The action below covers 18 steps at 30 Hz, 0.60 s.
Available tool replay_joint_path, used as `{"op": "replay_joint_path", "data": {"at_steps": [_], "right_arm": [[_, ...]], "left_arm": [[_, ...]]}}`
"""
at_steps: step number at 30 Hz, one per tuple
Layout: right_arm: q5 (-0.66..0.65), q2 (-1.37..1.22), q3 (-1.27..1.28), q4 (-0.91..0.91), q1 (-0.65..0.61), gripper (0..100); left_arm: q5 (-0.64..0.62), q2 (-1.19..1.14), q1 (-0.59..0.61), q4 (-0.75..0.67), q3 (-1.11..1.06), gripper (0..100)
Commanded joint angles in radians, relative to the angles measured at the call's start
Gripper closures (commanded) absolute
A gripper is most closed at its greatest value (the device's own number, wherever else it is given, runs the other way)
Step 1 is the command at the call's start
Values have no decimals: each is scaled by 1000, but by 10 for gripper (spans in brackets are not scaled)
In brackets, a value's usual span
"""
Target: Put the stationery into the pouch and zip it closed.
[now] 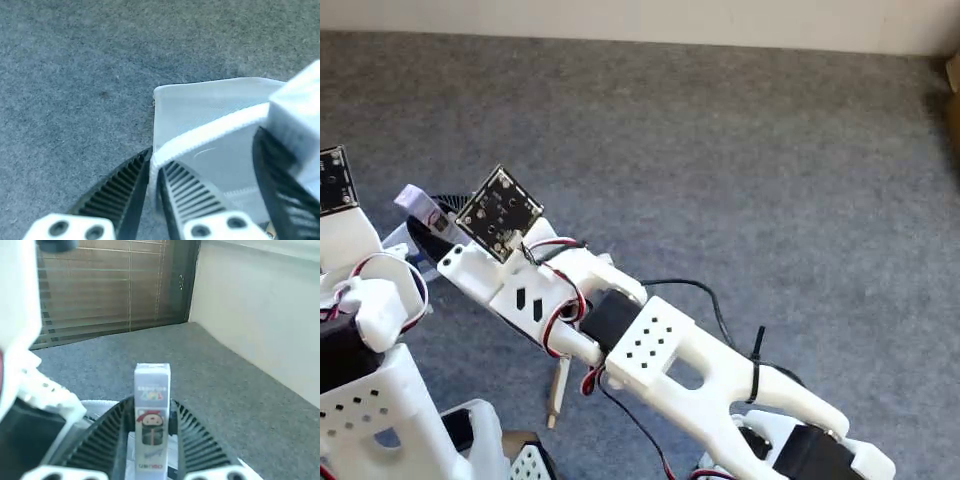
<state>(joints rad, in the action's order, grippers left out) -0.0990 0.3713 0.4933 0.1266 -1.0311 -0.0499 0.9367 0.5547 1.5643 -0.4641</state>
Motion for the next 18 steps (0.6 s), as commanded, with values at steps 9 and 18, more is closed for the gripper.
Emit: {"op": "replay_joint_path", "data": {"at_steps": [9, 18], "right_arm": [[-2, 27, -10, -31, 36, 979], [-2, 27, -2, -30, 36, 741]], "left_arm": [[8, -12, 19, -3, -10, 989], [8, -12, 19, -3, -10, 989]]}}
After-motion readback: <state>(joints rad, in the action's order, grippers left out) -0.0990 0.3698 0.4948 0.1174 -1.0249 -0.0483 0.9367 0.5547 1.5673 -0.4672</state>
